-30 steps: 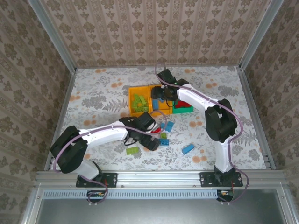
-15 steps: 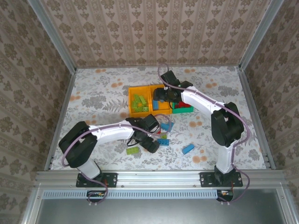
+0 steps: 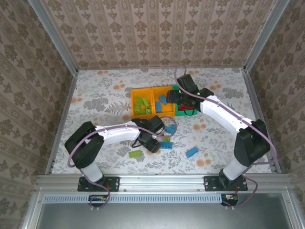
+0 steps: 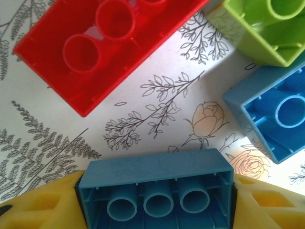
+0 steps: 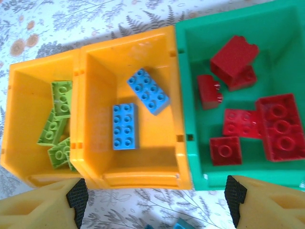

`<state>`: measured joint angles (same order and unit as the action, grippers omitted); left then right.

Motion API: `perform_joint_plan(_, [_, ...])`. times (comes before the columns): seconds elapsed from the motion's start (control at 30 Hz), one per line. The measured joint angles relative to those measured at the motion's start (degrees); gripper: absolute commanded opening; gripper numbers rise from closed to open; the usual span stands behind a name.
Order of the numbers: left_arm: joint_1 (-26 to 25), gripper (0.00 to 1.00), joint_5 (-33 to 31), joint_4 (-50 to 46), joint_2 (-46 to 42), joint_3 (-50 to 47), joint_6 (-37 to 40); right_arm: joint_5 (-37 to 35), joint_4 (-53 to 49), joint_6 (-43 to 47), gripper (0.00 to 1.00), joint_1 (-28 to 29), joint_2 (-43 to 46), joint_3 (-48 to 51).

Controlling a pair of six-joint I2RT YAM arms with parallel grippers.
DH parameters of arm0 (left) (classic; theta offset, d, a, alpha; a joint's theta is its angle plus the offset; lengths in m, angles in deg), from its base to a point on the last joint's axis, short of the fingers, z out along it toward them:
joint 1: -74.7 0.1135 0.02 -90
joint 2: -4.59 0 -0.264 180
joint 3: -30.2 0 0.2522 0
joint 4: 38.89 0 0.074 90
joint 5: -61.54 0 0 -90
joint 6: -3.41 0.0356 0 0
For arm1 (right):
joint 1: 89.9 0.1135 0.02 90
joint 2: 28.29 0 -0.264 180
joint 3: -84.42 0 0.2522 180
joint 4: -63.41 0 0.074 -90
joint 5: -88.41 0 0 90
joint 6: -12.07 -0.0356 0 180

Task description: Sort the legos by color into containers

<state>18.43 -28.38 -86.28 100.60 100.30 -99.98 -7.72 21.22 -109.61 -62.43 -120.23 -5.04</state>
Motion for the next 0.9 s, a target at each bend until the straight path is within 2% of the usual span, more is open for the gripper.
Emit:
perform_joint_plan(0.23, [3.0,0.59,-1.7,-2.6,-4.8,2.0,0.3,-1.0,-2.2,-1.2,0.78,-0.9,9.3,12.0])
perform_joint_plan(0.5, [10.6,0.6,-0.7,-1.6,-4.9,17.1,4.7,-0.3,-9.1,-11.3,0.76,0.9,24.4,26.9])
perform_joint_plan(0.7, [15.1,0.6,2.4,2.8,3.7,29.3,7.9,2.8,-12.2,-22.8,0.74,1.1,33.0,35.2])
perform_joint_plan(0.9, [17.8,0.61,6.8,4.6,14.3,36.2,8.3,5.9,-12.0,-31.7,0.73,3.7,34.9,41.6])
